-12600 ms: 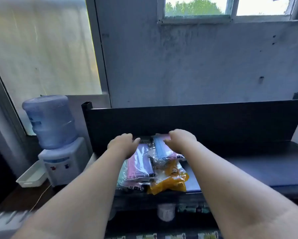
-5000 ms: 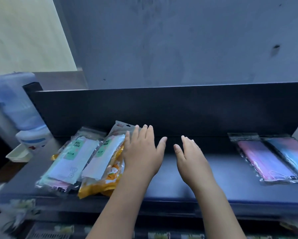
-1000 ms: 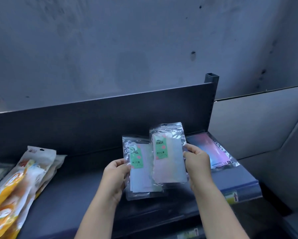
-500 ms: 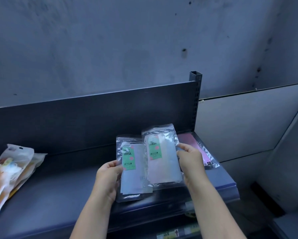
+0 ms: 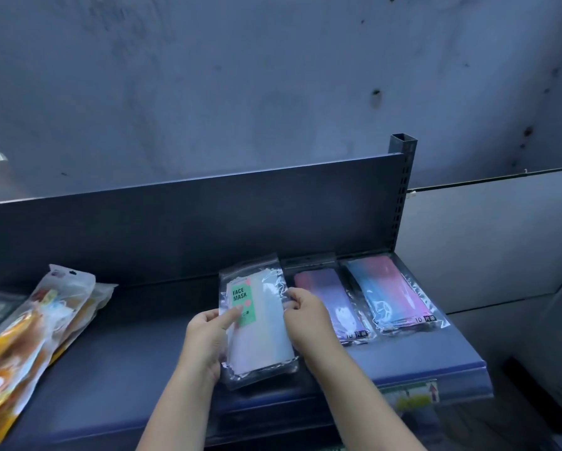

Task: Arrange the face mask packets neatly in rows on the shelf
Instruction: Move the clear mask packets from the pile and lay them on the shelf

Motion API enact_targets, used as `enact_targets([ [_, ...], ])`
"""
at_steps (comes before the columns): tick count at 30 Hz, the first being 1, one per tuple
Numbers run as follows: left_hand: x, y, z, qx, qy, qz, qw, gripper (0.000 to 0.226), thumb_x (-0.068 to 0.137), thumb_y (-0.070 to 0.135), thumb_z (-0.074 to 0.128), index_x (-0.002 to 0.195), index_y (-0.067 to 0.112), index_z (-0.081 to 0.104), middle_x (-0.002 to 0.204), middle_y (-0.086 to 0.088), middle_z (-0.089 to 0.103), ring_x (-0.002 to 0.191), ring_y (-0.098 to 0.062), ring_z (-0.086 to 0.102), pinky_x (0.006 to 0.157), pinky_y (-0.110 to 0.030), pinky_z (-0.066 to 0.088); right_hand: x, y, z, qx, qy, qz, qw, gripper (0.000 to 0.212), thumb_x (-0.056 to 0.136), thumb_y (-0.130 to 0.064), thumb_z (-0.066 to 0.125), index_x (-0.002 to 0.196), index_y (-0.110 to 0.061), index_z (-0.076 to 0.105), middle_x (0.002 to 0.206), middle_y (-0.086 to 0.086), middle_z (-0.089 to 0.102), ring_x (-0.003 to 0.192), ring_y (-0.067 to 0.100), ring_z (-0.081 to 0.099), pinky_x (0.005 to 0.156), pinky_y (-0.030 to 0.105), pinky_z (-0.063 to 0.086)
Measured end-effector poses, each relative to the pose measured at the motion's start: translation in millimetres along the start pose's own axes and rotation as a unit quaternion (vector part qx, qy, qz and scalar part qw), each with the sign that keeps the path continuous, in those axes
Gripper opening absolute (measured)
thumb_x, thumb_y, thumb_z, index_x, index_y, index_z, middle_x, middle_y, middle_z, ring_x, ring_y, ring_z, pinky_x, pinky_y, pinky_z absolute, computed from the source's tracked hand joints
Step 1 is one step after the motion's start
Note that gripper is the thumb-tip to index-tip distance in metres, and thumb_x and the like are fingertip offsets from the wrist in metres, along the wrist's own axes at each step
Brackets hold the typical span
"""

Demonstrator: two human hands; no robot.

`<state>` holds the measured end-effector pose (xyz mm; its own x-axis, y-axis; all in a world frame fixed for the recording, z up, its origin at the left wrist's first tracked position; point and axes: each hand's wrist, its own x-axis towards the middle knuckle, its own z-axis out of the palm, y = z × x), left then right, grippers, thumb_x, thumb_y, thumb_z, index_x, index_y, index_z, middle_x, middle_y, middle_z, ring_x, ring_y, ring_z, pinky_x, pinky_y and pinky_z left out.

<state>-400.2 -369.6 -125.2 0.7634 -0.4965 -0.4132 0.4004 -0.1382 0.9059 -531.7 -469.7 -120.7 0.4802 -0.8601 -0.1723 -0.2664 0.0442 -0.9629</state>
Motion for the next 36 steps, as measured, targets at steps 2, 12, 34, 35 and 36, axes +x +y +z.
enact_targets([
  [2,1.2,2.2,-0.5,0.004,-0.005,-0.009,1.000,0.034,0.087,-0.002,0.081,0.114,-0.005,0.061,0.103,-0.025,0.077,0.081,-0.038,0.076,0.068,-0.045,0.064,-3.0,-0.1,7.0,-0.033,0.007,-0.006,0.999,0.036,0.086,0.000,0.037,0.105,-0.011,0.065,0.083,0.006,0.058,0.069,0.018,0.042,0.058,0.030,0.033],
  [12,26.2,-2.6,-5.1,0.068,0.032,0.023,0.997,0.034,0.085,-0.004,0.080,0.113,0.000,0.062,0.100,-0.024,0.076,0.084,-0.042,0.076,0.074,-0.057,0.065,1.8,-6.1,-20.1,-0.196,0.106,-0.082,0.971,0.036,0.096,-0.011,0.052,0.126,-0.014,0.073,0.119,0.006,0.074,0.107,0.024,0.065,0.085,0.029,0.049],
  [34,26.4,6.0,16.6,0.407,0.172,0.199,0.875,0.048,0.095,0.024,0.066,0.137,0.004,0.060,0.136,-0.022,0.061,0.128,-0.047,0.043,0.095,-0.047,0.043,35.7,34.3,-156.4,-0.355,0.246,0.012,0.902,0.048,0.082,-0.017,0.065,0.129,-0.018,0.059,0.137,0.009,0.048,0.111,0.035,0.055,0.091,0.040,0.046],
  [35,21.3,8.3,22.4,0.408,0.166,0.212,0.873,0.042,0.097,0.022,0.062,0.134,0.005,0.062,0.135,-0.021,0.062,0.128,-0.046,0.043,0.096,-0.046,0.042,34.9,33.0,-157.3,-0.308,0.264,-0.003,0.914,0.045,0.081,-0.007,0.060,0.126,-0.015,0.062,0.133,0.011,0.051,0.103,0.036,0.056,0.086,0.039,0.049],
  [36,16.9,9.8,29.1,0.408,0.149,0.228,0.872,0.037,0.097,0.021,0.059,0.132,0.006,0.064,0.133,-0.019,0.063,0.128,-0.044,0.044,0.096,-0.044,0.041,34.0,31.2,-158.8,-0.267,0.281,-0.010,0.922,0.047,0.081,0.000,0.056,0.125,-0.012,0.064,0.130,0.013,0.053,0.095,0.035,0.056,0.081,0.038,0.049],
])
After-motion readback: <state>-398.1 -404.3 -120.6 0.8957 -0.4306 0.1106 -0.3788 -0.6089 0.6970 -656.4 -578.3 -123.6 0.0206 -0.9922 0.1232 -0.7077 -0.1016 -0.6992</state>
